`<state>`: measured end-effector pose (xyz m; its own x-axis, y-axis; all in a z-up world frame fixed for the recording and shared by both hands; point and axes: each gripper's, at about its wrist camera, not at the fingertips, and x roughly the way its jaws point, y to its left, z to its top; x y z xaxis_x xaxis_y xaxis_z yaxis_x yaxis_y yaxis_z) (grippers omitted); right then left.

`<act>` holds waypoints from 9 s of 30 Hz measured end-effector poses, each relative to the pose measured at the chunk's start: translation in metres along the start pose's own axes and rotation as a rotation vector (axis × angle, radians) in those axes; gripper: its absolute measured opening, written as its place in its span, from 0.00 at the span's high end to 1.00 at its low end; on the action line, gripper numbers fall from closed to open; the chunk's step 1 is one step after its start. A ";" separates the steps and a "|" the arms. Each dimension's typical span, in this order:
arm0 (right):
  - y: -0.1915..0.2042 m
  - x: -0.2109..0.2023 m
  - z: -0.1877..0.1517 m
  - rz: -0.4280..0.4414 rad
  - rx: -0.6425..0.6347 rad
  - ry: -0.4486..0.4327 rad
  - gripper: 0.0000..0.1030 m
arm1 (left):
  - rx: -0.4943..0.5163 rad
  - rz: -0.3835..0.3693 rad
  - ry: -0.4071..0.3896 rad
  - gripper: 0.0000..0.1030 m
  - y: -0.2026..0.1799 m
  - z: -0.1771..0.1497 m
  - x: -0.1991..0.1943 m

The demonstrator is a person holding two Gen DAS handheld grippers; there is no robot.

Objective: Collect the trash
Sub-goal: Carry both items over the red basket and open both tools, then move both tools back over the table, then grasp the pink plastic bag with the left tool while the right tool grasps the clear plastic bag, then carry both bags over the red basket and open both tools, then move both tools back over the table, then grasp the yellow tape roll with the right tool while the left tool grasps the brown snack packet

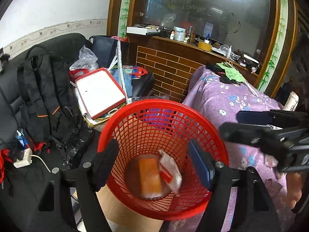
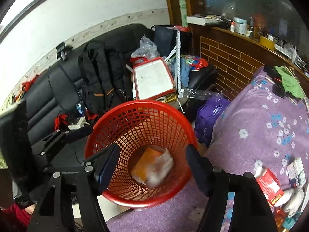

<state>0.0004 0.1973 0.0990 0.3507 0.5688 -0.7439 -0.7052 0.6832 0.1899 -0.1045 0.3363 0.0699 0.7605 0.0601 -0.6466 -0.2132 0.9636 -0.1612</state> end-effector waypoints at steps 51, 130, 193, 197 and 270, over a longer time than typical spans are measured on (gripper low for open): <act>-0.133 -0.203 -0.198 -0.251 0.355 -0.242 0.27 | 0.351 -0.134 -0.144 0.15 -0.157 -0.031 -0.080; -0.153 -0.120 -0.195 -0.176 0.348 -0.041 0.74 | 0.279 -0.405 0.096 0.63 -0.209 -0.082 -0.018; -0.056 -0.107 -0.104 -0.014 0.201 -0.139 0.46 | 0.123 -0.100 -0.103 0.25 -0.080 -0.018 -0.057; -0.079 -0.133 -0.135 -0.039 0.254 -0.157 0.45 | 0.183 -0.152 -0.082 0.25 -0.118 -0.027 -0.059; -0.195 -0.233 -0.290 -0.368 0.452 -0.135 0.42 | 0.374 -0.260 0.301 0.69 -0.345 -0.070 0.095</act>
<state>-0.1220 -0.2013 0.0492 0.6182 0.2902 -0.7305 -0.2001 0.9568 0.2107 -0.0021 -0.0086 0.0117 0.5382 -0.2166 -0.8145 0.2331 0.9670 -0.1031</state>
